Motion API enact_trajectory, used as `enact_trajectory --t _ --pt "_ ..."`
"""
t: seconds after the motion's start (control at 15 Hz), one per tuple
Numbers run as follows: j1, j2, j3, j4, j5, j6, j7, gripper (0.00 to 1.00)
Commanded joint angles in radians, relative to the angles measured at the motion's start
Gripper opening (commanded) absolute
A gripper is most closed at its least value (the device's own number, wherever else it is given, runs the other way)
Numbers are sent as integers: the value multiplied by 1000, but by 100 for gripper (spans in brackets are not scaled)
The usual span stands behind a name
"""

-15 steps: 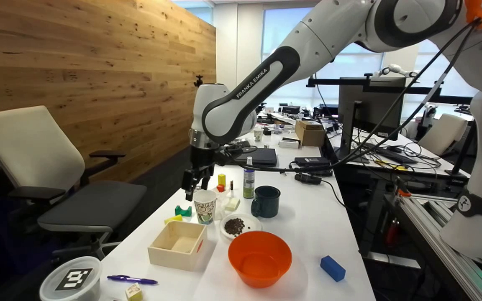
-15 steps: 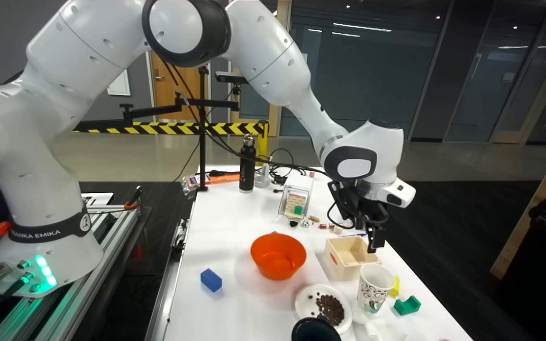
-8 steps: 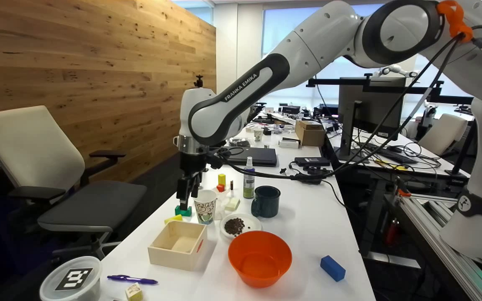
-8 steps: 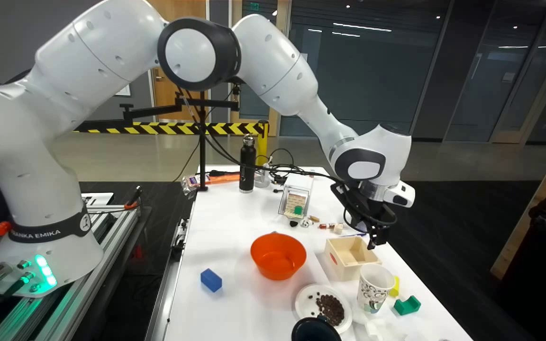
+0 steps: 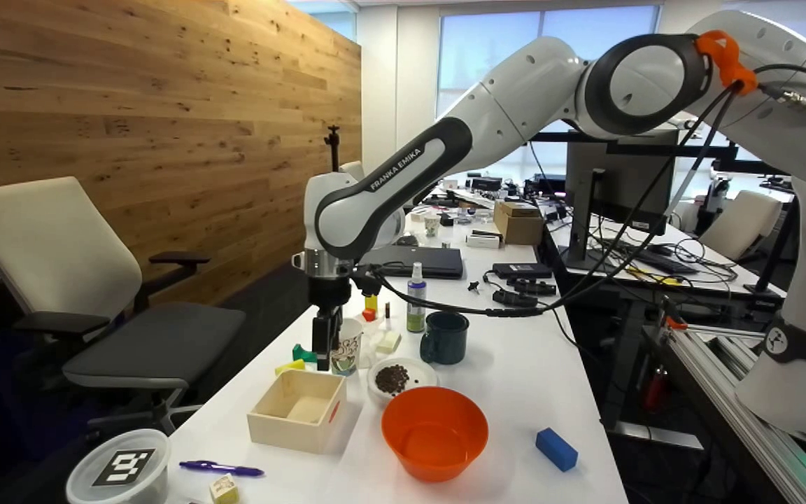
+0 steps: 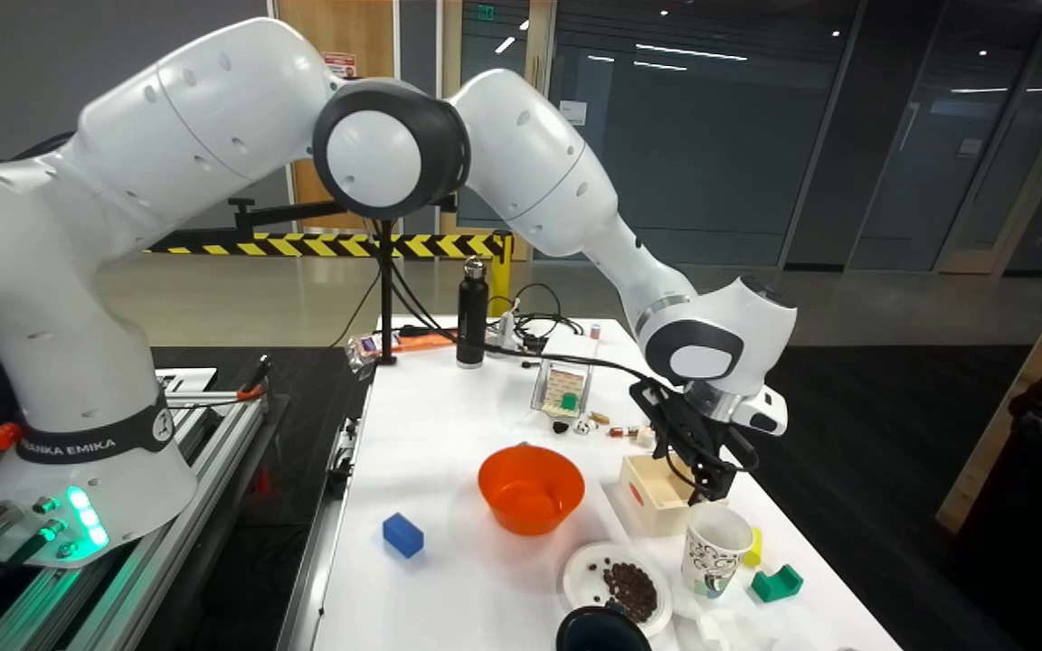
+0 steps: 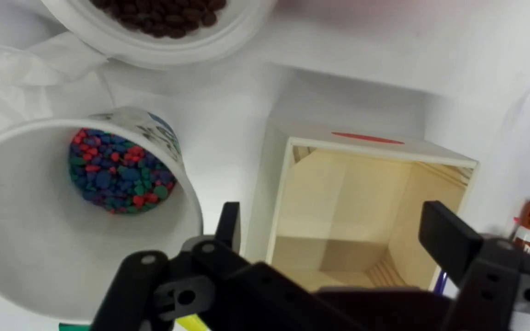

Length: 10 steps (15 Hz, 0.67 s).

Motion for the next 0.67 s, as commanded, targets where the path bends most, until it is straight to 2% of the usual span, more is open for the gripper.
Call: enact_trajectory --t 0.0,0.4,0.6 --pt "-30 52 24 75 -21 -68 -28 100" --pt "-18 70 6 112 -23 -117 28 100" --pt "22 84 -52 151 -50 -165 154 100"
